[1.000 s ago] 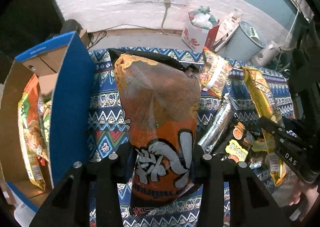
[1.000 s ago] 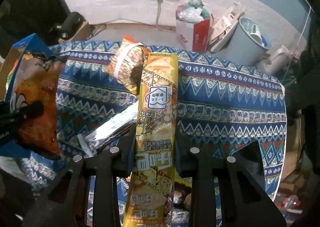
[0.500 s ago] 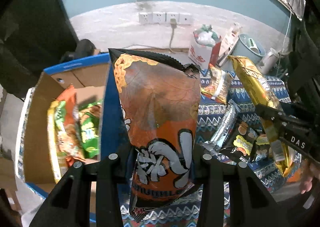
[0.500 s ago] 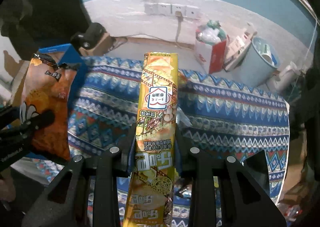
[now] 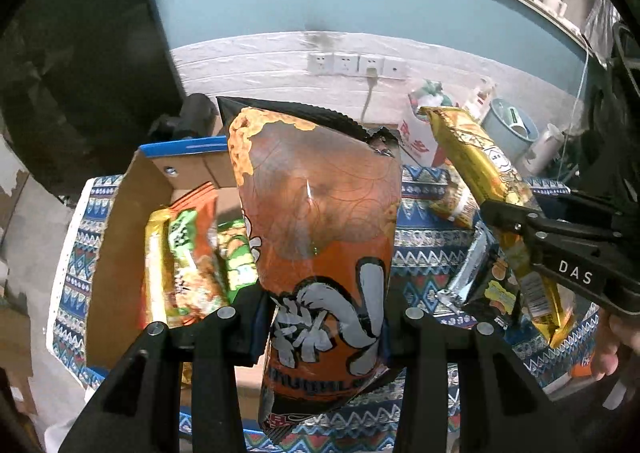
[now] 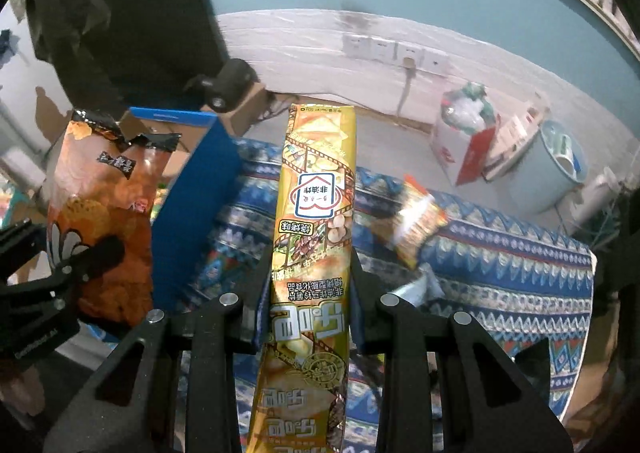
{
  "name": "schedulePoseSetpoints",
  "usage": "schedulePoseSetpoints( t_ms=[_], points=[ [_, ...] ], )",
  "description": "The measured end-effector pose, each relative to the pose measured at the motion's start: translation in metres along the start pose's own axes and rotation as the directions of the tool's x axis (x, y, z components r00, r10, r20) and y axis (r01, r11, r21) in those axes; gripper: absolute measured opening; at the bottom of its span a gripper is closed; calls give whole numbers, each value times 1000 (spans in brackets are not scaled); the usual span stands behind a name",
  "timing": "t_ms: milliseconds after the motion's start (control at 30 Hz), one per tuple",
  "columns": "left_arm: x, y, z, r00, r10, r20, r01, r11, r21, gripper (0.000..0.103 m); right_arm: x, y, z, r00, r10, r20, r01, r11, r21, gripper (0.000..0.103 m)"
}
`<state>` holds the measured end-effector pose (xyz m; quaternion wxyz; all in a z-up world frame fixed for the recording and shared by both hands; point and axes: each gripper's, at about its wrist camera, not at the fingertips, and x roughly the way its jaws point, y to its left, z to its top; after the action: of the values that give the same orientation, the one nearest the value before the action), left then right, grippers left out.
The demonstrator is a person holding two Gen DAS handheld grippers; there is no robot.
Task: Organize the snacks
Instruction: 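Carry the orange bag and yellow wafer bar over the box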
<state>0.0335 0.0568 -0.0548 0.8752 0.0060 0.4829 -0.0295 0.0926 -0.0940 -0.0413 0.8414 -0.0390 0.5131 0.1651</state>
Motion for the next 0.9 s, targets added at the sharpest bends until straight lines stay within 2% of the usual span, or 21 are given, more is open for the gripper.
schedulePoseSetpoints(
  t_ms=[500, 900],
  points=[
    [-6, 81, 4, 999, 44, 19, -41, 991, -131, 42, 25, 79, 39, 996, 90, -9, -90, 993, -74, 29],
    [19, 149, -21, 994, 104, -43, -111, 971, -214, 42, 45, 138, 59, 991, 133, -29, -135, 983, -124, 29]
  ],
)
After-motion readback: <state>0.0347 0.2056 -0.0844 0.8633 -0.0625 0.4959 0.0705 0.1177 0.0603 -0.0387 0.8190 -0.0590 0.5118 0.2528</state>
